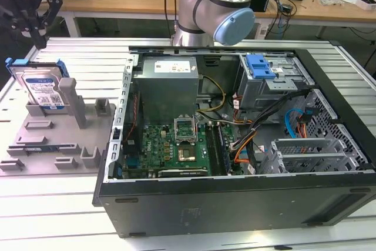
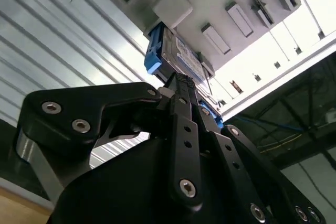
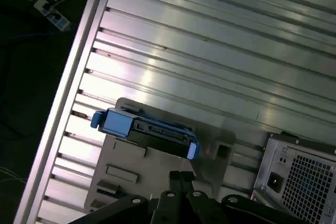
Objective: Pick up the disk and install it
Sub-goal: 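Pick up the disk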
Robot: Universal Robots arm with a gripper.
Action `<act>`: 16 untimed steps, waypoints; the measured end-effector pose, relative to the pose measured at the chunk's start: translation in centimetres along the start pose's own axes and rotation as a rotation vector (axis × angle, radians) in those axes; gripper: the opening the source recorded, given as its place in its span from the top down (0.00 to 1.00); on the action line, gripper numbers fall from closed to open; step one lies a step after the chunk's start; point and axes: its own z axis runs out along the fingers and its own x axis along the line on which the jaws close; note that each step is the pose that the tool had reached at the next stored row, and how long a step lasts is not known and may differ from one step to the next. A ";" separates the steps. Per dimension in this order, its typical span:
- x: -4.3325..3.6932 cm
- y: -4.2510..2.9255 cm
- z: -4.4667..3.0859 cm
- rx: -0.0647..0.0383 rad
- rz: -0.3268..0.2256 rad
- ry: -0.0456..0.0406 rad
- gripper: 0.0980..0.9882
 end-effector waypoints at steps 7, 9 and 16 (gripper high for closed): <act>0.00 0.00 0.09 0.003 -0.213 0.0089 0.99; 0.00 -0.01 0.11 0.003 -0.257 0.0107 0.99; 0.00 -0.01 0.17 0.005 -0.407 0.0171 0.99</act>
